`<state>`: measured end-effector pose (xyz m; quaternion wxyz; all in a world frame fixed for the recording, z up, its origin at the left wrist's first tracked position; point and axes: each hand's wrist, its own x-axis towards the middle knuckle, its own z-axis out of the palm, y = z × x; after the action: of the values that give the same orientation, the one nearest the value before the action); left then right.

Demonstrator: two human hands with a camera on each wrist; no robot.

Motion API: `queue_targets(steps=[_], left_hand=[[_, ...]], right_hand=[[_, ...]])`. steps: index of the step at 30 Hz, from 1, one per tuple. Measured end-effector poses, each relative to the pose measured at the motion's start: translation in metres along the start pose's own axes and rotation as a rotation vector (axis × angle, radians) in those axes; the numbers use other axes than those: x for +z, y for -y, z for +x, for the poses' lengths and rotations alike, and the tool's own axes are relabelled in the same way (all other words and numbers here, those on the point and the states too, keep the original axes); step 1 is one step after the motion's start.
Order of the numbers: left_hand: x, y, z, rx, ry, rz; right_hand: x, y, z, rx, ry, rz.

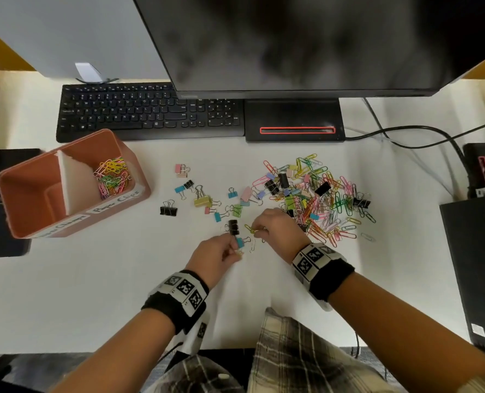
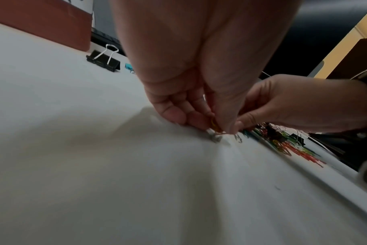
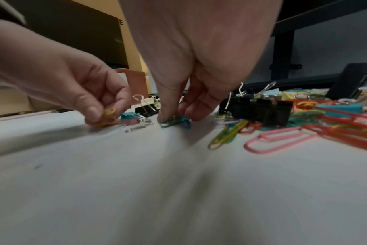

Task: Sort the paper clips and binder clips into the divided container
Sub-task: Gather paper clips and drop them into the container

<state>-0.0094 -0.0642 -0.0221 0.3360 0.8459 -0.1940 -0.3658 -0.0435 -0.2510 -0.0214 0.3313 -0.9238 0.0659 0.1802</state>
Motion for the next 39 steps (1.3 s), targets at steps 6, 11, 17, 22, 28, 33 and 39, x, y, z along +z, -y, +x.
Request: queue_targets(steps=[6, 11, 17, 22, 28, 33, 39], left_hand=[[0.007, 0.003, 0.006, 0.04, -0.175, 0.248], [0.0, 0.003, 0.011, 0.114, -0.171, 0.347], [-0.004, 0.011, 0.009, 0.19, -0.122, 0.262], [0.01, 0.002, 0.001, 0.209, -0.051, 0.157], [0.028, -0.021, 0.011, 0.014, -0.17, 0.067], [0.024, -0.021, 0.022, 0.054, -0.174, 0.188], [0.011, 0.0, 0.013, 0.124, -0.209, 0.323]], right_hand=[[-0.006, 0.0, 0.004, 0.013, 0.057, -0.027], [-0.02, -0.005, -0.003, 0.01, -0.067, 0.084], [-0.03, -0.028, -0.034, 0.058, -0.108, 0.2], [-0.017, -0.027, -0.035, -0.052, 0.016, -0.01], [-0.006, -0.013, -0.017, 0.005, 0.036, -0.127], [-0.004, -0.015, -0.011, -0.078, 0.009, -0.088], [-0.007, -0.015, -0.014, -0.119, 0.096, -0.199]])
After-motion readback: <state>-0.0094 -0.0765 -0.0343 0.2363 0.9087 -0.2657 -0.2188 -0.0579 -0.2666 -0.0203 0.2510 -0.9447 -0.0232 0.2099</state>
